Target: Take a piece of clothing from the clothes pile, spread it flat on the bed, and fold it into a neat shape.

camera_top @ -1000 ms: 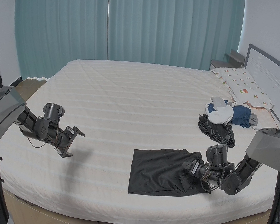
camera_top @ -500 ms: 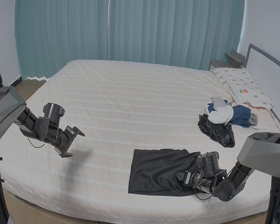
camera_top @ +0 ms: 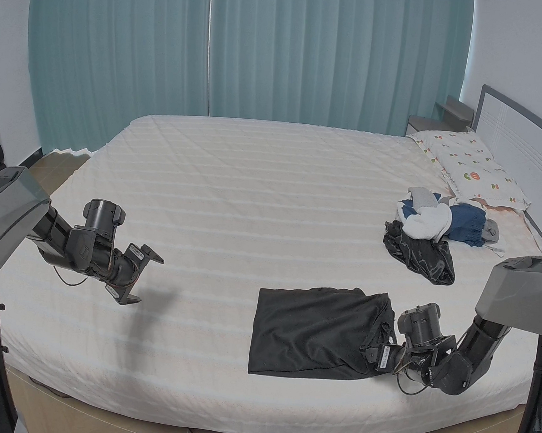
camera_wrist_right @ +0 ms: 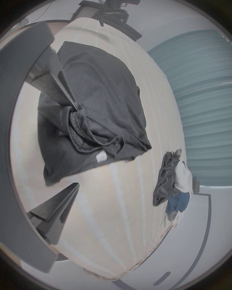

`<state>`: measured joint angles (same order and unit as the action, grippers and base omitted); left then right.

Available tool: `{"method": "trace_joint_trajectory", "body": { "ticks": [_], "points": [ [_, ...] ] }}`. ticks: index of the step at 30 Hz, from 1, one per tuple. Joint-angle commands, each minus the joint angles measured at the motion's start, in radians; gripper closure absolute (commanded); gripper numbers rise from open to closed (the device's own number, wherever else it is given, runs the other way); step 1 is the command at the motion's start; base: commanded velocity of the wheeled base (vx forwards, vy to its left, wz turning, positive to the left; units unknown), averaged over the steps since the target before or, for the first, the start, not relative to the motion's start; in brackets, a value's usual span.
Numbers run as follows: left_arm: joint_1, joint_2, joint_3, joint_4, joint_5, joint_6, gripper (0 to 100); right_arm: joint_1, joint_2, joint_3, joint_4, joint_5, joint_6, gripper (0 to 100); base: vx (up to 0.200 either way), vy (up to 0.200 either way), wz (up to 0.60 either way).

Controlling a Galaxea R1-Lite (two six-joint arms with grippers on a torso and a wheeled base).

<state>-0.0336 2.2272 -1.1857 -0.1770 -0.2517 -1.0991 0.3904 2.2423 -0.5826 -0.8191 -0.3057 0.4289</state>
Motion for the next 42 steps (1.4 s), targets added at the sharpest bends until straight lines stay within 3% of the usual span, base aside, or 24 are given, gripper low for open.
{"method": "trace_joint_trajectory", "body": {
  "ticks": [1,12,17,21,25,35,42],
  "points": [
    [0.0,0.002,0.0,-0.001,0.0,-0.002,0,-0.039,-0.05,0.058,-0.002,-0.001,-0.001,0,0.0,0.0,0.0],
    [0.0,0.0,0.0,-0.001,0.0,-0.002,0,-0.17,-0.078,0.196,-0.052,0.011,-0.029,0,0.0,0.0,0.0],
    [0.0,0.0,0.0,-0.001,0.0,-0.002,0,-0.193,-0.096,0.242,-0.126,0.045,-0.029,0,0.0,0.0,0.0],
    [0.0,0.0,0.0,-0.001,0.0,-0.002,0,-0.222,-0.132,0.291,-0.245,0.128,-0.016,0,0.0,0.0,0.0],
    [0.0,0.0,0.0,-0.001,0.0,-0.002,0,-0.211,-0.115,0.283,-0.321,0.22,0.011,0,0.0,0.0,0.0],
    [0.0,0.0,0.0,-0.001,0.0,0.001,0,-0.133,0.034,0.194,-0.4,0.29,0.024,0,0.0,0.0,0.0],
    [0.0,0.0,0.0,0.001,0.0,0.001,0,-0.122,0.079,0.142,-0.407,0.315,0.013,0,0.0,0.0,0.0]
  ]
}}
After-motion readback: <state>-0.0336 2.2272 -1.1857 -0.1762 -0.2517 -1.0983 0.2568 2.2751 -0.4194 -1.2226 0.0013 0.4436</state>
